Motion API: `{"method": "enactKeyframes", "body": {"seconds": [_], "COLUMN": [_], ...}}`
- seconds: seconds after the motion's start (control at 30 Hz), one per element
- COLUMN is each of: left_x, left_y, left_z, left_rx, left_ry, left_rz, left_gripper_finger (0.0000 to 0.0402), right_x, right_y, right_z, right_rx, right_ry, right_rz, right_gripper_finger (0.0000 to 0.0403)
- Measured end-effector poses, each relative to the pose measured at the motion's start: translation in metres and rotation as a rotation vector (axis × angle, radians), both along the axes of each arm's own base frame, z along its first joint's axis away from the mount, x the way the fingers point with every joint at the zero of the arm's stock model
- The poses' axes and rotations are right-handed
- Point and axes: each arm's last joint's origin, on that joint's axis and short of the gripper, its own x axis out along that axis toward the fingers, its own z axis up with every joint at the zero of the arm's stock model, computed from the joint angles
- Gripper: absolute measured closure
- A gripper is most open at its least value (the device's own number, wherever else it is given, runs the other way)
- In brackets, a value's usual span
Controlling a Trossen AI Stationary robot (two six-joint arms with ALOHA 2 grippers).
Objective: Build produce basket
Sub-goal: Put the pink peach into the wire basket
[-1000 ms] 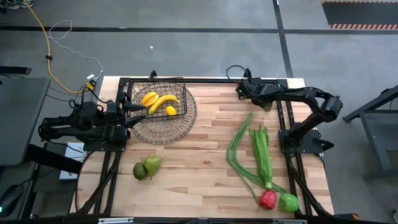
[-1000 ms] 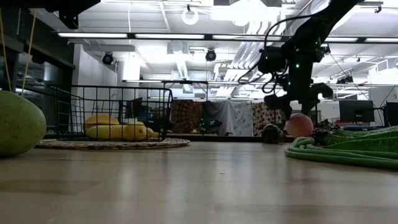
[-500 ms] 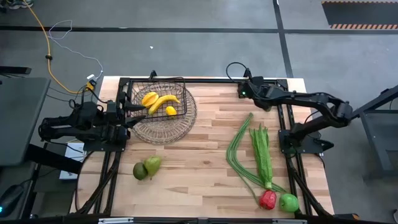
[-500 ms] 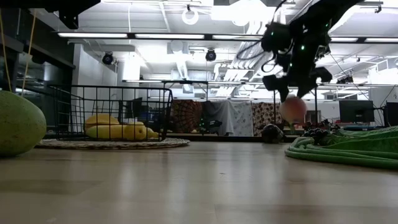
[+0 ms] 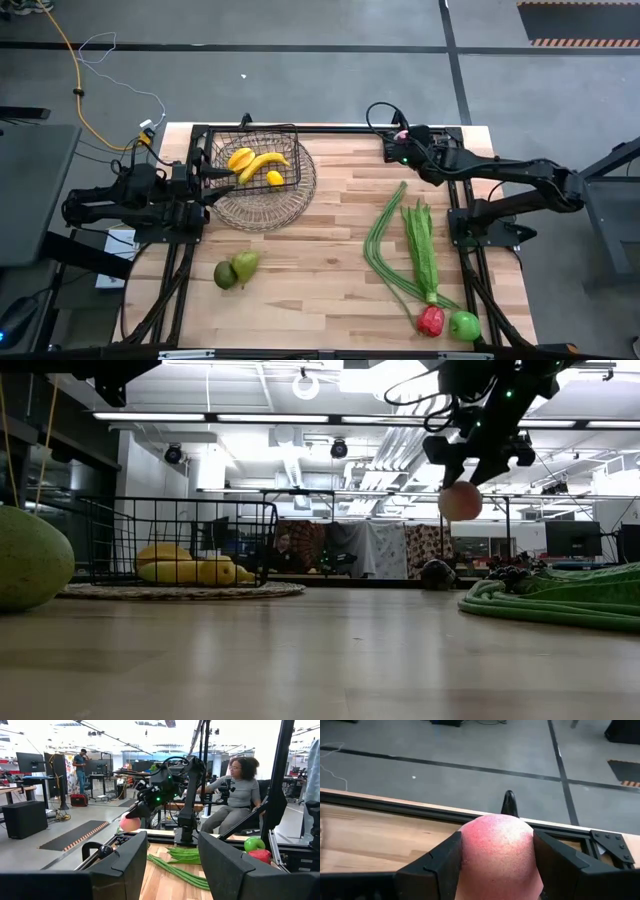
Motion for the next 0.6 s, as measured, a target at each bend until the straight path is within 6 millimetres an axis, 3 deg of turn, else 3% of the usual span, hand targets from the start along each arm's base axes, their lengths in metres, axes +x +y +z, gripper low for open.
{"method": "enactKeyframes", "body": {"seconds": [0.6], "left_x": [0.0000], "left_y": [0.0000], "left_z": [0.0003], "left_rx": [-0.001], "left_ry": [-0.004], "left_rz": [-0.001], "left_gripper_finger": [0.0236], "right_x": [0.0047], "right_y": [-0.0009], "right_z": [0.0034], "right_rx": [-0.008], "right_ry": [-0.026], "right_rz": [0.047], "right_gripper_finger": [0.0197]}}
